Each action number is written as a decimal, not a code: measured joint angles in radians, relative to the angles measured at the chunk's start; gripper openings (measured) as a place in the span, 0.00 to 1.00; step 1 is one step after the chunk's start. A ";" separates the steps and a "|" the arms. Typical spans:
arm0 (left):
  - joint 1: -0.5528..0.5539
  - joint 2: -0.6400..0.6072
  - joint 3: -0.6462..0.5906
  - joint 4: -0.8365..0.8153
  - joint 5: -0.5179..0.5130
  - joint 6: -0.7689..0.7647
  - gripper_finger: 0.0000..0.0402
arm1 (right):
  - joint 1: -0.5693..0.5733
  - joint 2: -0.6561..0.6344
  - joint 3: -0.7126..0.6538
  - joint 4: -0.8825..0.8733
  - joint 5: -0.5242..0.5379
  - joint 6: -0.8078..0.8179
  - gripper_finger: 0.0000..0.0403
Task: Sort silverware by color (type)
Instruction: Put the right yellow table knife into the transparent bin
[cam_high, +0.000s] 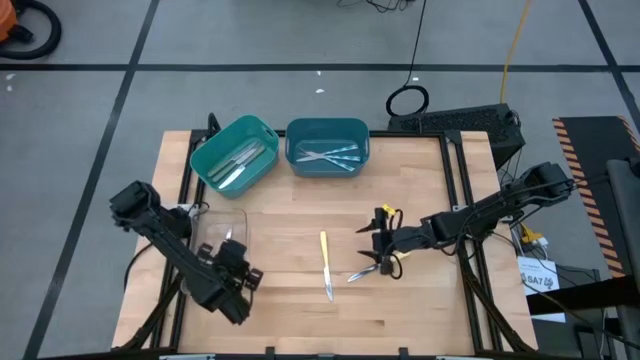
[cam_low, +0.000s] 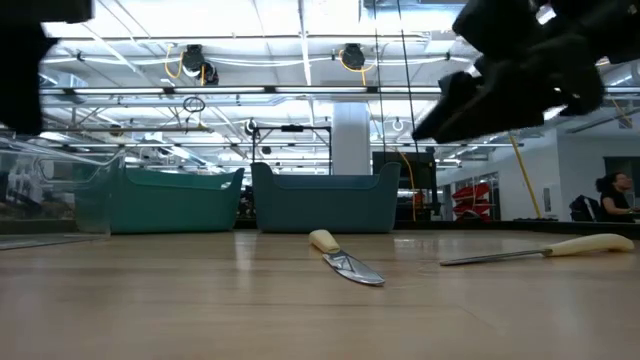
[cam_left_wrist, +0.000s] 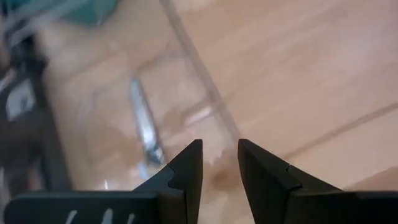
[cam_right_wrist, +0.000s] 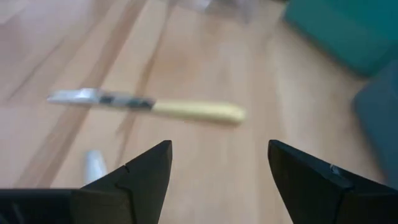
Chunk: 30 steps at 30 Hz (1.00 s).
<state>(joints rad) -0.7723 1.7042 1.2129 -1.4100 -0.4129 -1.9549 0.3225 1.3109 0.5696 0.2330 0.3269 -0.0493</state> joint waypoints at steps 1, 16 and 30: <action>0.011 0.000 0.000 0.004 -0.032 0.026 0.28 | 0.000 0.000 0.007 -0.041 -0.023 0.016 0.64; 0.168 -0.001 0.000 0.320 -0.281 0.595 0.28 | 0.033 0.000 0.224 -0.816 -0.282 0.327 0.63; 0.203 -0.001 0.001 0.778 -0.279 1.075 0.28 | 0.046 0.024 0.210 -0.929 -0.303 0.346 0.50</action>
<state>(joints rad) -0.5697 1.7035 1.2137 -0.6315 -0.6923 -0.8801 0.3687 1.3352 0.7794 -0.6964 0.0238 0.2966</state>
